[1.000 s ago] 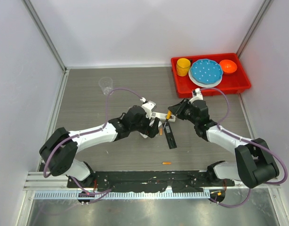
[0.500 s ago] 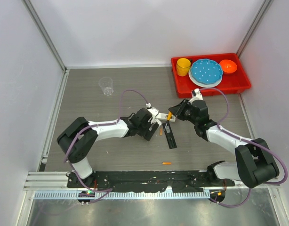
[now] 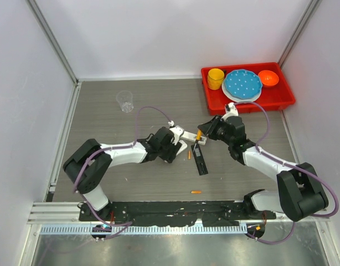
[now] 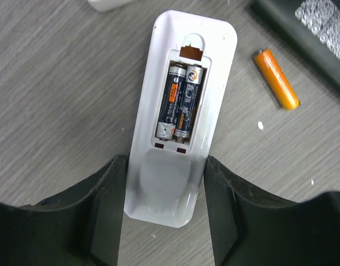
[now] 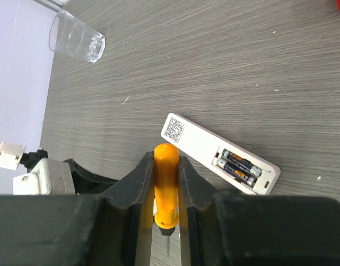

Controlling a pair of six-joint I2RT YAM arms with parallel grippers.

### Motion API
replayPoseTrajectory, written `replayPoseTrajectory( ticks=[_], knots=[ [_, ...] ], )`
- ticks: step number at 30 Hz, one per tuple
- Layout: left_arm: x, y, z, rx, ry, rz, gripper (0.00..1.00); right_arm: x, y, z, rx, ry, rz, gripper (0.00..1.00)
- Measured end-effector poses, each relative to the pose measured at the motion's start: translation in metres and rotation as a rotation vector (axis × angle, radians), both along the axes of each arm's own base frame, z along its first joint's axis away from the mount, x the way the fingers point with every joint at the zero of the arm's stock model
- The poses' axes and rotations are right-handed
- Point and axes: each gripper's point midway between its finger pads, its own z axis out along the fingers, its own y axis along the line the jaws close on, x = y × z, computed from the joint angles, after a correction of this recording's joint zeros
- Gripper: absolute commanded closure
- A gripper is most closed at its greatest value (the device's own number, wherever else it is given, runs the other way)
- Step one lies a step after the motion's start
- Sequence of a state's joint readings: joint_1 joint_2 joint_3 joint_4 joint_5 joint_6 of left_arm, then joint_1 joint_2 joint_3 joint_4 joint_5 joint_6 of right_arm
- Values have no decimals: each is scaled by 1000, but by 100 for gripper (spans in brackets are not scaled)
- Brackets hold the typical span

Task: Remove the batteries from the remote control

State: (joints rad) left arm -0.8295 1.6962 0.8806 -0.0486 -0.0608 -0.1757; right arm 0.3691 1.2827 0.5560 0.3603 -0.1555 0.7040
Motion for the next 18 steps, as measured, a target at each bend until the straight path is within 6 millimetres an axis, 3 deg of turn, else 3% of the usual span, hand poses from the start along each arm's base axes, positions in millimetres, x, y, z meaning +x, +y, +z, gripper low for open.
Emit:
replayPoseTrajectory(
  ticks=[8,11,13,18],
  knots=[
    [-40,20,2,-50,74,-11,59,5,7,9,-4,-24,19,99],
    [-55,23,2,-50,95,-13,51,2,24,9,-9,-23,63,99],
    [-62,22,2,-45,104,-21,41,0,34,8,-10,-20,86,99],
    [-69,17,2,-43,101,-20,22,-6,52,1,-18,-8,133,99]
  ],
)
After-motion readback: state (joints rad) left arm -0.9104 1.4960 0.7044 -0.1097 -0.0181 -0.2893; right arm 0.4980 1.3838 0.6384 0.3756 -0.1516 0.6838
